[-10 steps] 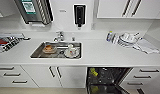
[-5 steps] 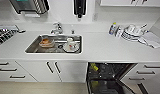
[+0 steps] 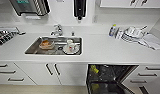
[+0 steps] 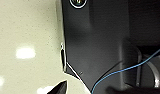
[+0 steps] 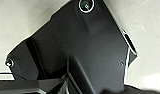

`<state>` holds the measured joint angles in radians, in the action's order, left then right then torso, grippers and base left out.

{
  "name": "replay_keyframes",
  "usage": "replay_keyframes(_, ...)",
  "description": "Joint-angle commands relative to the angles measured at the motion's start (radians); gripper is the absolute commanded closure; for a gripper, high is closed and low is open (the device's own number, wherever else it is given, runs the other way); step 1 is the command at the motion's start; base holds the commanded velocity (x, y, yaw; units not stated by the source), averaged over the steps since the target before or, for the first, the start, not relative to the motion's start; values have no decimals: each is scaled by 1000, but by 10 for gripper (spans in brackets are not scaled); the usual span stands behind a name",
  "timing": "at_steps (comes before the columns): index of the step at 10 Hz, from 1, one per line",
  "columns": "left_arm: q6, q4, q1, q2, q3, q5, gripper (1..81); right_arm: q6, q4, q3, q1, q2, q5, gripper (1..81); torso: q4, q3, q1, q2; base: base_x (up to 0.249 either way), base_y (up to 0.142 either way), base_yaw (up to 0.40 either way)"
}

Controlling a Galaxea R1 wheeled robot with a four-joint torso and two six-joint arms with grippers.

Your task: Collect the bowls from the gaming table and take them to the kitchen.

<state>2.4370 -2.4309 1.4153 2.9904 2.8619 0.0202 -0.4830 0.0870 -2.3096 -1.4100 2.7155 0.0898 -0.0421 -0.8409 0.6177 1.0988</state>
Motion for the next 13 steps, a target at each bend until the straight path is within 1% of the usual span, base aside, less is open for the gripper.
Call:
replay_keyframes(1,-1,1,-5,-16,7,47,10,-43,-18,-54,70,23,-42,10,0,0,63,97,0,0,0)
replay_keyframes(3,-1,-1,-5,-14,7,47,10,-74,-21,-39,96,25,-44,10,0,0,107,167,0,0,0)
replay_keyframes(4,-1,-1,-5,-16,7,47,10,-74,-21,-37,98,25,-44,10,0,-32,128,202,0,0,0)
replay_keyframes(5,-1,-1,-5,-14,7,46,10,-72,-20,-37,98,25,-44,10,0,-78,149,235,0,0,0)
replay_keyframes(7,0,-1,-5,-14,7,47,10,-72,-18,-34,98,25,-44,10,0,-128,185,292,0,0,0)
replay_keyframes(8,-1,-1,-5,-16,7,47,10,-74,-20,-31,102,23,-42,10,0,-120,204,322,0,0,0)
replay_keyframes(9,-1,-1,-5,-16,7,47,10,-77,-21,-30,107,25,-42,10,0,-92,225,354,0,0,0)
replay_keyframes(10,-1,1,-5,-16,7,47,10,-95,-24,-26,116,25,-41,10,0,-101,178,280,0,0,0)
replay_keyframes(11,-1,3,-5,-17,7,47,10,-138,-32,-22,130,22,-23,10,0,-106,191,302,0,0,0)
replay_keyframes(12,0,1,-5,-17,7,46,10,-199,-46,-11,143,13,27,10,0,-109,196,308,0,0,0)
replay_keyframes(13,0,1,-5,-17,7,46,10,-296,-49,15,163,-6,73,10,0,-112,200,315,0,0,0)
